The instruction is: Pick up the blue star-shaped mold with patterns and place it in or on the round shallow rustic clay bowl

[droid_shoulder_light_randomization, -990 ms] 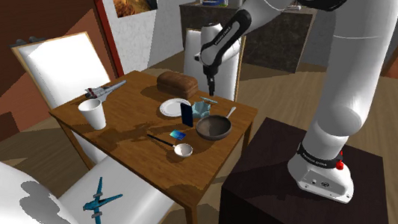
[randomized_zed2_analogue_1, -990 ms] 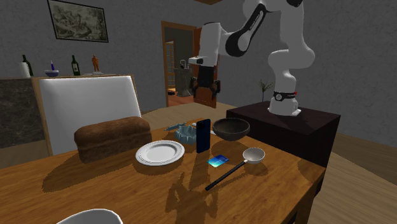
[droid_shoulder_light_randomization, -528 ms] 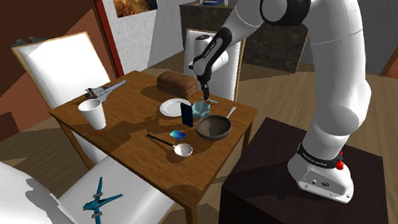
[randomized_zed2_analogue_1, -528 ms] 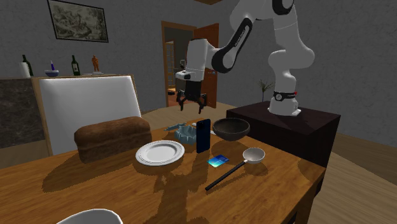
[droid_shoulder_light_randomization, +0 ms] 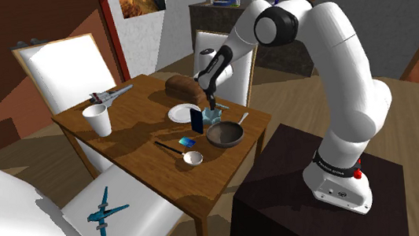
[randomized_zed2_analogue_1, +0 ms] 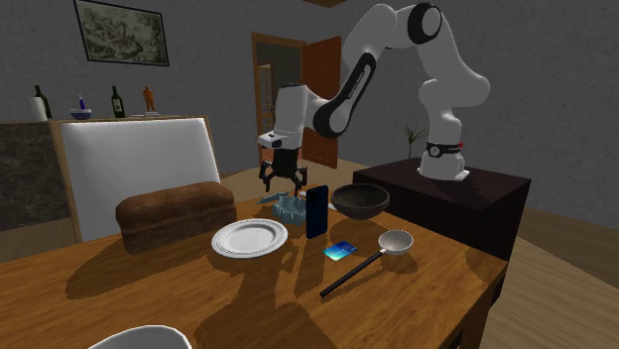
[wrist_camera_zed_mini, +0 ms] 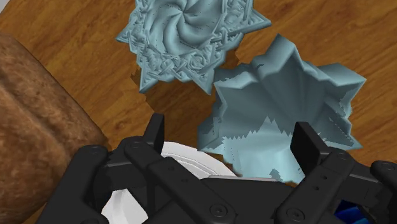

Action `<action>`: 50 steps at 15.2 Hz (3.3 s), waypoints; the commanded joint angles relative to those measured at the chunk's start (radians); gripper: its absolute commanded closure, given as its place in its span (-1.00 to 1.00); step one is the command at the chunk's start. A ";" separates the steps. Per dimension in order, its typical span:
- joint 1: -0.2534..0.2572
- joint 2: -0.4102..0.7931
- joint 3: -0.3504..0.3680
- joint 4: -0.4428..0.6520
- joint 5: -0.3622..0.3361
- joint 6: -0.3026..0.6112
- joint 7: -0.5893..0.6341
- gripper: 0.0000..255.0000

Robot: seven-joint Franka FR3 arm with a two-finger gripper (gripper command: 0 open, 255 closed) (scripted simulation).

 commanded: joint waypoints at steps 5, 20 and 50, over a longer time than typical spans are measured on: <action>-0.012 0.074 0.004 0.039 0.003 0.037 -0.006 -1.00; -0.012 0.074 0.004 0.040 0.003 0.036 -0.006 1.00; 0.000 -0.203 -0.006 0.008 -0.005 -0.207 -0.030 1.00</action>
